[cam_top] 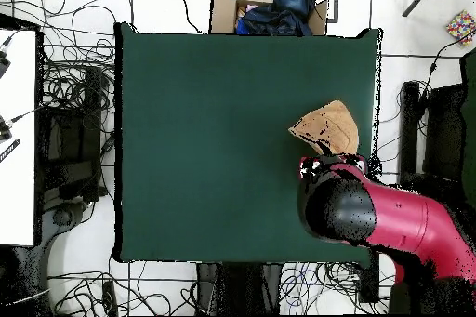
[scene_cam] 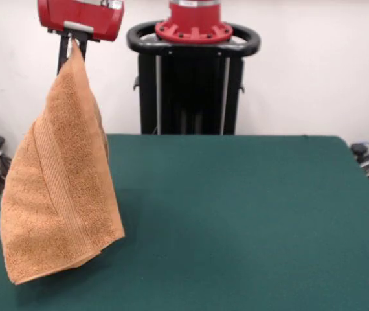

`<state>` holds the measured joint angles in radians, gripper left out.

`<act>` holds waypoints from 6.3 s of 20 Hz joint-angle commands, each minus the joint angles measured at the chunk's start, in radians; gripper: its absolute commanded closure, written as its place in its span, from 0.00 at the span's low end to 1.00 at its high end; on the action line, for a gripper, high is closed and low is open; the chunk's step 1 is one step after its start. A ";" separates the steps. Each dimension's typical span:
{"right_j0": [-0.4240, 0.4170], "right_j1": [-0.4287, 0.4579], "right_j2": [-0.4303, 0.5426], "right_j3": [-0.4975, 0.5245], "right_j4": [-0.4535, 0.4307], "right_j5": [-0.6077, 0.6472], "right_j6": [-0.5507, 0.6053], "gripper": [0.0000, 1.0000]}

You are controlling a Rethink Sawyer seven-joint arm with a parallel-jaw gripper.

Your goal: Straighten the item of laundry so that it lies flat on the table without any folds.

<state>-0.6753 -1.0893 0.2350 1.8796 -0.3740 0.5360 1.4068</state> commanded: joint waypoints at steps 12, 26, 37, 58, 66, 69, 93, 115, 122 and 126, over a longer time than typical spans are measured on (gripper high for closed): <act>0.085 0.006 0.003 -0.140 0.151 0.481 0.188 1.00; 0.258 0.053 -0.027 -0.361 0.224 0.664 0.388 1.00; 0.359 0.146 -0.057 -0.472 0.240 0.646 0.490 1.00; 0.524 -0.010 -0.152 -0.203 0.255 0.524 0.538 1.00; 0.585 -0.033 -0.190 -0.156 0.286 0.504 0.566 1.00; 0.608 -0.031 -0.203 -0.161 0.290 0.513 0.581 1.00; 0.760 0.048 -0.241 -0.224 0.314 0.491 0.739 1.00; 0.878 0.079 -0.231 -0.308 0.368 0.520 0.899 1.00; 0.918 0.054 -0.241 -0.327 0.388 0.567 0.923 1.00; 0.905 0.033 -0.244 -0.305 0.395 0.561 0.900 1.00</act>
<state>0.2379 -1.0409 0.0397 1.5552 -0.0254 1.0387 2.0283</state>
